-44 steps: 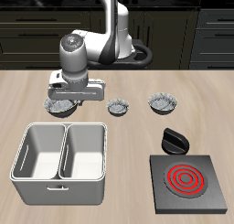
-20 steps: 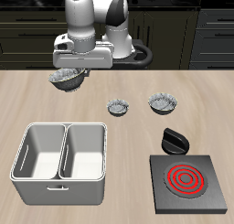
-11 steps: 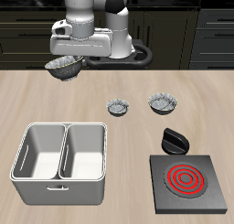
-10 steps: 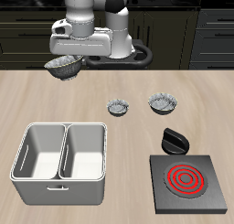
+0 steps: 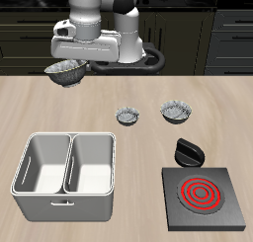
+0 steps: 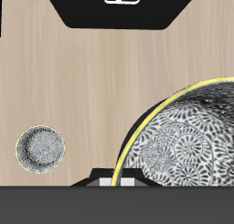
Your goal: Place the largest bowl in the left side of the drainer and the medium bowl in the right side
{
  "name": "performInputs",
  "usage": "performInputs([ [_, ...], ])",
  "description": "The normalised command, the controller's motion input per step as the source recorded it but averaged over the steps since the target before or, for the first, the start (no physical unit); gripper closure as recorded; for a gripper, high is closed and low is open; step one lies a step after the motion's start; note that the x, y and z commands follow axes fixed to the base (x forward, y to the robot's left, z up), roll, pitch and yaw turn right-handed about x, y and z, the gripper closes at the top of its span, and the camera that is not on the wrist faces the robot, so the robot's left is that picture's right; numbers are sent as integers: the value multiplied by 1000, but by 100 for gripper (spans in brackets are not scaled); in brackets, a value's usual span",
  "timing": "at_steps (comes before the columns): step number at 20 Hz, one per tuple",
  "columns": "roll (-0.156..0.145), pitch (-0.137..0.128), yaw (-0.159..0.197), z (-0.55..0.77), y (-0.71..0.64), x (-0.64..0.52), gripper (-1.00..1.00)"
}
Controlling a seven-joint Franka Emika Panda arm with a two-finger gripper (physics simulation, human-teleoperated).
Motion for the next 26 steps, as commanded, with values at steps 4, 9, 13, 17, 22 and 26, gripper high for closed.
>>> performInputs([
  [4,-41,24,-21,114,7,402,100],
  [9,-36,-5,4,221,48,434,100],
  [13,-38,22,-14,167,59,429,100],
  [17,-29,4,-6,208,109,381,100],
  [22,-29,-7,-2,154,33,340,100],
  [26,-15,13,-4,153,93,382,100],
])
